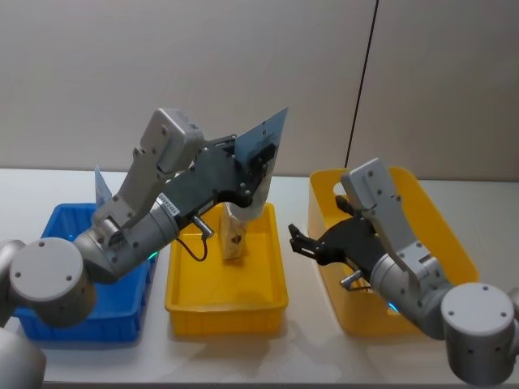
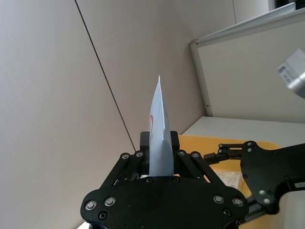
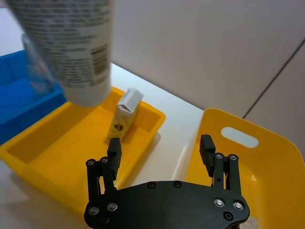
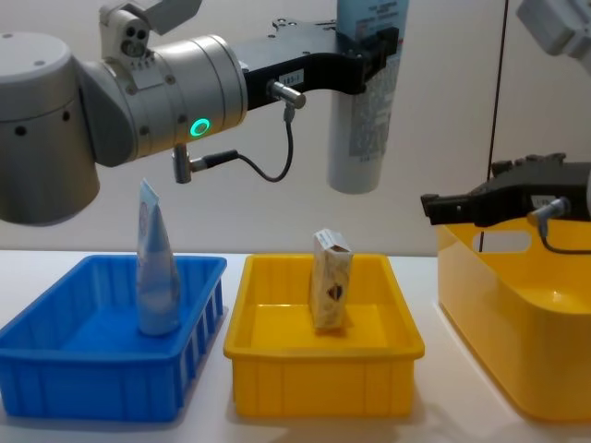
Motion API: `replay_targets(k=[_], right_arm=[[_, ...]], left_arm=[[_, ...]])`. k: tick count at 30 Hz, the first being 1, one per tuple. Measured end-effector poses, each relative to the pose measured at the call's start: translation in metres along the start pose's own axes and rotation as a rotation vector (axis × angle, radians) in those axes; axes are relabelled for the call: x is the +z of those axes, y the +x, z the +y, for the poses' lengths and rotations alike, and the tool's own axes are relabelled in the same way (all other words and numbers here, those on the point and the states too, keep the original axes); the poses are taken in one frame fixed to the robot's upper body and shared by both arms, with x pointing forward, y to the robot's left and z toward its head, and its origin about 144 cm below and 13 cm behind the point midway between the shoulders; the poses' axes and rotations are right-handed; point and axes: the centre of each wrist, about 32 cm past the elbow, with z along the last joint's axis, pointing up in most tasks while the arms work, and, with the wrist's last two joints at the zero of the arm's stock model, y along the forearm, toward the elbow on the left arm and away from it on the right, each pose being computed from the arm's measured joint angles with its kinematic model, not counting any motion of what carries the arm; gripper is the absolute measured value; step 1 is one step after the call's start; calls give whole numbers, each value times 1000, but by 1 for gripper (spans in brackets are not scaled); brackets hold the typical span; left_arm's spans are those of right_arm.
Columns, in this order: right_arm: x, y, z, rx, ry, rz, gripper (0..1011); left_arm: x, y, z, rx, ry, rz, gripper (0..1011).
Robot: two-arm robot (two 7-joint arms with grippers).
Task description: Bimanual collaborative sorting of washing and personal care products
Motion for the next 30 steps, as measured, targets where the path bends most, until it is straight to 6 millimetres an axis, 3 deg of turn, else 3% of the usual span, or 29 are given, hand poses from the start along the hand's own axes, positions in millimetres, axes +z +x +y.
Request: replay_targets(k=[13, 30], right_arm=[[-2, 4, -3, 137, 88, -71, 1004], [-2, 2, 24, 191, 174, -131, 1004]], left_arm=[[0, 0, -1, -4, -1, 0, 193], [0, 0, -1, -6, -3, 0, 193]])
